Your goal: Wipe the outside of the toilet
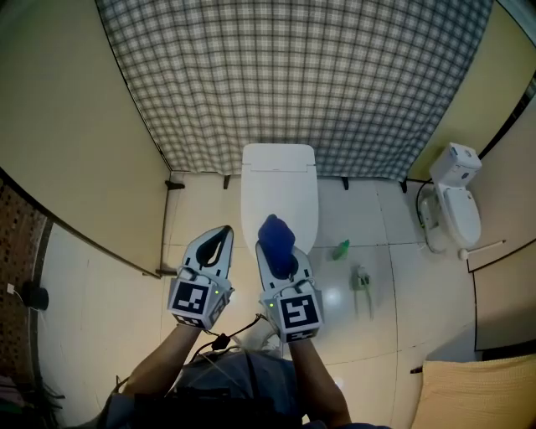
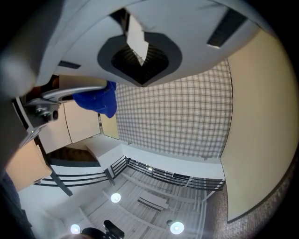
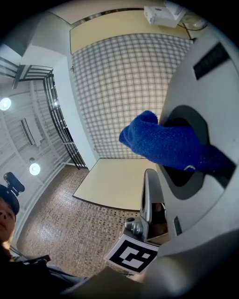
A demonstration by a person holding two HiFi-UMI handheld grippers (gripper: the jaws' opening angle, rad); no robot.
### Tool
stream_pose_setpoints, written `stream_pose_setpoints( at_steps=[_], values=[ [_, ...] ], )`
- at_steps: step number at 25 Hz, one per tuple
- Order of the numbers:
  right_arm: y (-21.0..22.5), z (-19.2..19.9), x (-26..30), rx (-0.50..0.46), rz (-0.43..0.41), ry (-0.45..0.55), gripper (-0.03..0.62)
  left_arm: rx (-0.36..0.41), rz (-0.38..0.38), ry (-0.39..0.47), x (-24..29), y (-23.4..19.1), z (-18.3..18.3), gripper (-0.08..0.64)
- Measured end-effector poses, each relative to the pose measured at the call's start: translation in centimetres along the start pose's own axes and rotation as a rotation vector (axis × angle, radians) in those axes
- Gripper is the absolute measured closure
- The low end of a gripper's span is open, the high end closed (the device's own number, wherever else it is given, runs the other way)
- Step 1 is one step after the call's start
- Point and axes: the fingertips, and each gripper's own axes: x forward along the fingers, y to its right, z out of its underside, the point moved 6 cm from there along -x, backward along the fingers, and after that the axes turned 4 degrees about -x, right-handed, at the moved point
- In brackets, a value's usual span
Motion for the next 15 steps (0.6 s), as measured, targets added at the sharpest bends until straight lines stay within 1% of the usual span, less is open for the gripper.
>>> stream_pose_setpoints(
  at_steps=[3, 6, 8, 10, 12, 15],
  values=[
    [-1.1, 1.0, 0.9, -0.018, 0.015, 0.001, 0.522, -0.010, 0.019, 0.006, -0.2, -1.2, 0.8, 0.549],
    [-2.7, 1.7, 1.4, -0.063, 0.032, 0.013, 0.522, -0.020, 0.040, 0.029, -1.3, -2.1, 1.3, 0.549],
    [-3.9, 2.2, 1.7, -0.063, 0.038, 0.006, 0.522, -0.024, 0.053, 0.044, -2.0, -2.8, 2.1, 0.548],
    [-4.9, 2.0, 1.8, -0.043, 0.054, -0.006, 0.522, -0.032, 0.074, 0.032, -2.6, -3.4, 2.2, 0.549],
    [-5.0, 2.4, 0.5, -0.022, 0.069, -0.014, 0.522, -0.036, 0.087, 0.018, -3.2, -2.4, 2.5, 0.549],
    [-3.8, 4.4, -3.7, -0.004, 0.063, -0.002, 0.522, -0.020, 0.074, 0.033, -4.4, 1.8, 4.2, 0.549]
  ],
)
